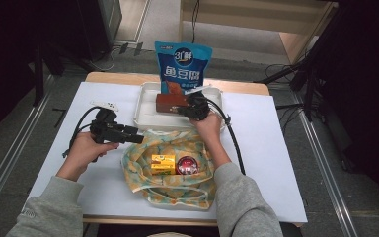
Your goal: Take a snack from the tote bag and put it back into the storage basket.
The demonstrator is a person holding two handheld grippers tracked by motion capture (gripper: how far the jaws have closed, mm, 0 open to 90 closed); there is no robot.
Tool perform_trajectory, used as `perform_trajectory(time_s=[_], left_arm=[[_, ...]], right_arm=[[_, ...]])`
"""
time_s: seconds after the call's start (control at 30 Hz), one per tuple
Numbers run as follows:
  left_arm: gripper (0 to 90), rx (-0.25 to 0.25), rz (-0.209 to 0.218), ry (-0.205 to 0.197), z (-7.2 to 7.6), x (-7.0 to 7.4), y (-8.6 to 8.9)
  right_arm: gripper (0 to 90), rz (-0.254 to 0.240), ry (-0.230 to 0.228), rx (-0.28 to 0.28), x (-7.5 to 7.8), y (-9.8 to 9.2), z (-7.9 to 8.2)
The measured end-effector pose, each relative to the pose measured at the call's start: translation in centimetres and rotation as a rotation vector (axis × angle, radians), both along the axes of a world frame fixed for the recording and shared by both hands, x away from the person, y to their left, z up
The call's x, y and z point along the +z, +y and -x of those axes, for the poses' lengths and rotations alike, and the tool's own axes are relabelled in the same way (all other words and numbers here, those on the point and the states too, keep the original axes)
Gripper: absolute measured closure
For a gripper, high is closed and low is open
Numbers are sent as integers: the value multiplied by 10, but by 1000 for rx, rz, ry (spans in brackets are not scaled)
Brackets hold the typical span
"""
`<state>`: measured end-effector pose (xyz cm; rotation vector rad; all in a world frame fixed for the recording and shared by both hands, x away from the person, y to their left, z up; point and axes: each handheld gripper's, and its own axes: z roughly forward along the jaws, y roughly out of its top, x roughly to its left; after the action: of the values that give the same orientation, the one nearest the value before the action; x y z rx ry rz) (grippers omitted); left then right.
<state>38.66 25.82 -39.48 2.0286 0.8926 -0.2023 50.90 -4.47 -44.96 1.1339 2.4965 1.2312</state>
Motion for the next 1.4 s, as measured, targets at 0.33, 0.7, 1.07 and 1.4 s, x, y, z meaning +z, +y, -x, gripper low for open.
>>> perform_trajectory(time_s=[0.33,0.7,1.07,1.4], left_arm=[[373,3,-2,-2,0,0,1],[373,2,-3,-5,1,1,0],[372,2,-11,-2,0,0,0],[372,-8,-13,-8,2,1,-2]], right_arm=[[797,-25,11,46,17,-9,9],[611,-67,10,78,28,-20,27],[546,-104,14,86,36,-36,44],[531,-108,18,87,37,-50,56]])
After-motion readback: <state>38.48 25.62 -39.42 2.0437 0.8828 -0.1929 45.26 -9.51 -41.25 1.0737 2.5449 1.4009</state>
